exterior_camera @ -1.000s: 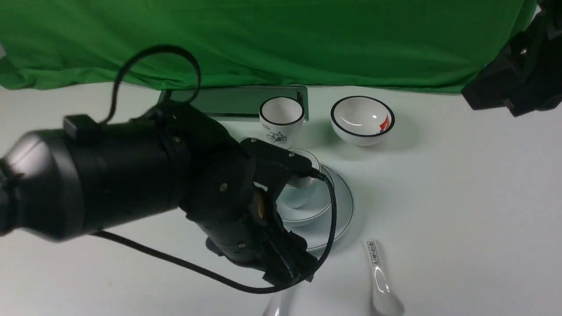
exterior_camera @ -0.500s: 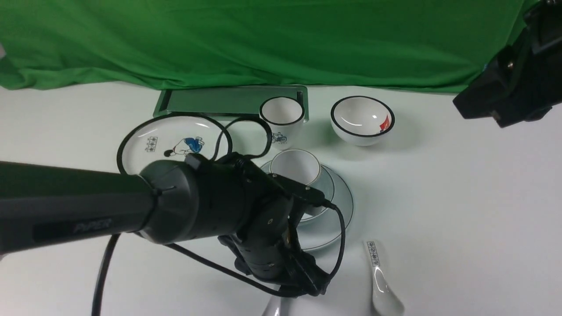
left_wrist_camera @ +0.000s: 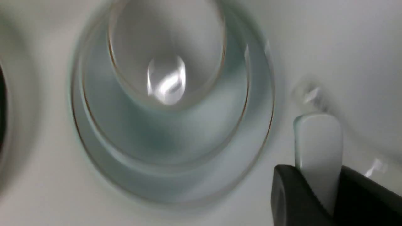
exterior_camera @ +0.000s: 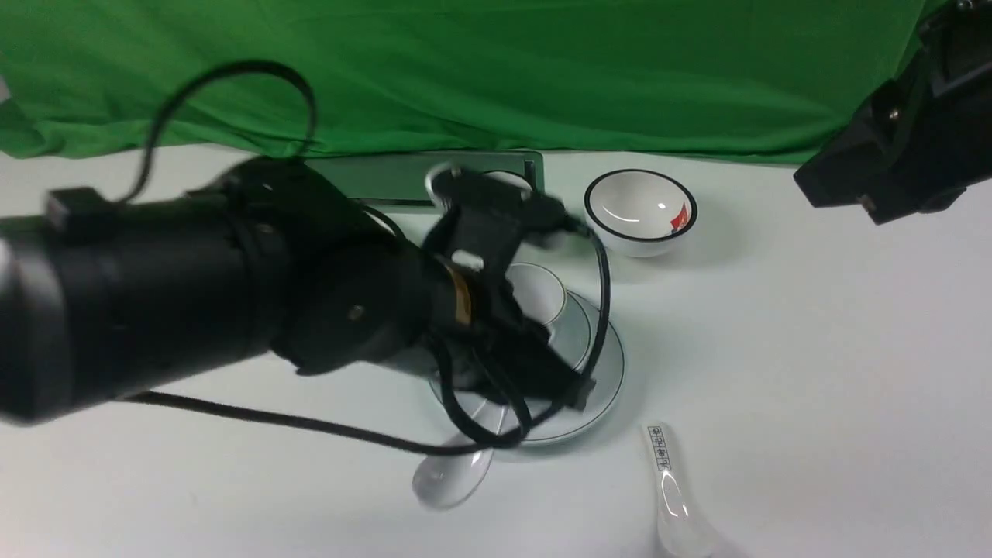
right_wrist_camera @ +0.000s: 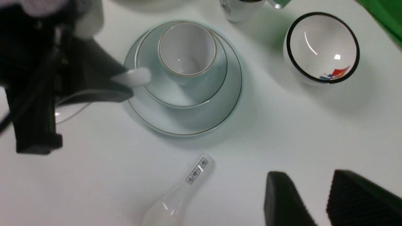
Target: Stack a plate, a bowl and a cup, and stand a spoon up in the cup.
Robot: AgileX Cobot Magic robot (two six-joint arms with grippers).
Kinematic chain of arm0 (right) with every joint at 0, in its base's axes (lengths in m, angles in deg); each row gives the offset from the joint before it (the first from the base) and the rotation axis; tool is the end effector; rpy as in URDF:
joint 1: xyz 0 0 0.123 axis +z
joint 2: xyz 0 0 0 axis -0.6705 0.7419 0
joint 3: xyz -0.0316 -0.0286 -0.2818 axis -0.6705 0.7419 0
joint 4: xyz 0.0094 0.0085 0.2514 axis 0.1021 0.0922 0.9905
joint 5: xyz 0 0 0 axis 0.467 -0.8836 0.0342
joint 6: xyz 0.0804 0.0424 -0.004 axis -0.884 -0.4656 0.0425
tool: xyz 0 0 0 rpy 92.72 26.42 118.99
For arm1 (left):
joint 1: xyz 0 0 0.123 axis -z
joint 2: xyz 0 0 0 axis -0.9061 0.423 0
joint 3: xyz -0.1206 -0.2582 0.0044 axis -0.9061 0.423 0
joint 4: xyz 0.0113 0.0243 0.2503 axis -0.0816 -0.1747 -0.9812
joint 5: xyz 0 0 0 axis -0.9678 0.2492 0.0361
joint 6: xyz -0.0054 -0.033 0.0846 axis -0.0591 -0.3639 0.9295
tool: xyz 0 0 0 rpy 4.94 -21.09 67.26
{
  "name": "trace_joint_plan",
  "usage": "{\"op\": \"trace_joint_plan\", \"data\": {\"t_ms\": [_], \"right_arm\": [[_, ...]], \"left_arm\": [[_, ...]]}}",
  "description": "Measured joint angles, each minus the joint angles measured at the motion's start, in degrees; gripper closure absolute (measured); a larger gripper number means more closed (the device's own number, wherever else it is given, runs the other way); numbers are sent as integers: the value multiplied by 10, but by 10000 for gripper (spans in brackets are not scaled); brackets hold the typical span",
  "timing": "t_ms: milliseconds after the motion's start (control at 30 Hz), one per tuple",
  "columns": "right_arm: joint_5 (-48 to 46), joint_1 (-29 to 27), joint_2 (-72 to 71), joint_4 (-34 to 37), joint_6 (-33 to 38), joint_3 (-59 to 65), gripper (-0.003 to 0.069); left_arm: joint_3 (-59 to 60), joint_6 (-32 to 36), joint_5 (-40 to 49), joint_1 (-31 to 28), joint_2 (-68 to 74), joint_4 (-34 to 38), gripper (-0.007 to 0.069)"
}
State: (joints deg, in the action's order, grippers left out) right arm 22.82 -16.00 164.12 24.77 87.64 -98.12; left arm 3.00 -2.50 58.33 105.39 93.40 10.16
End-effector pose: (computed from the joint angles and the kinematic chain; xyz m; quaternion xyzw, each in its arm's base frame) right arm 0.2285 0.1282 0.4323 -0.3685 0.8462 0.1030 0.3708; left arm 0.2540 -0.2155 0.2901 0.2483 0.8842 -0.1631 0.3605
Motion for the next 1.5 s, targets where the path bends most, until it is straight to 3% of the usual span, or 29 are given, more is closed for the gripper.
{"op": "trace_joint_plan", "data": {"t_ms": [433, 800, 1000, 1200, 1300, 1333, 1367, 1500], "right_arm": [[12, 0, 0, 0, 2, 1, 404], [51, 0, 1, -27, 3, 2, 404], [54, 0, 9, -28, 3, 2, 404], [51, 0, 20, -29, 3, 2, 404], [42, 0, 18, -29, 2, 2, 404], [42, 0, 18, -29, 2, 2, 404], [41, 0, 15, -29, -4, 2, 404], [49, 0, -5, -29, -18, 2, 404]], "left_arm": [[0, 4, -445, -88, 102, -8, 541], [0, 10, -544, -98, 214, -9, 538], [0, 21, -529, -105, 223, -10, 482], [0, 22, -451, -107, 189, -12, 307], [0, 22, -338, -107, 114, -12, 243], [0, 22, -329, -107, 108, -12, 243], [0, 24, -265, -107, 65, -13, 239], [-1, 29, -77, -107, -52, -35, 304]]}}
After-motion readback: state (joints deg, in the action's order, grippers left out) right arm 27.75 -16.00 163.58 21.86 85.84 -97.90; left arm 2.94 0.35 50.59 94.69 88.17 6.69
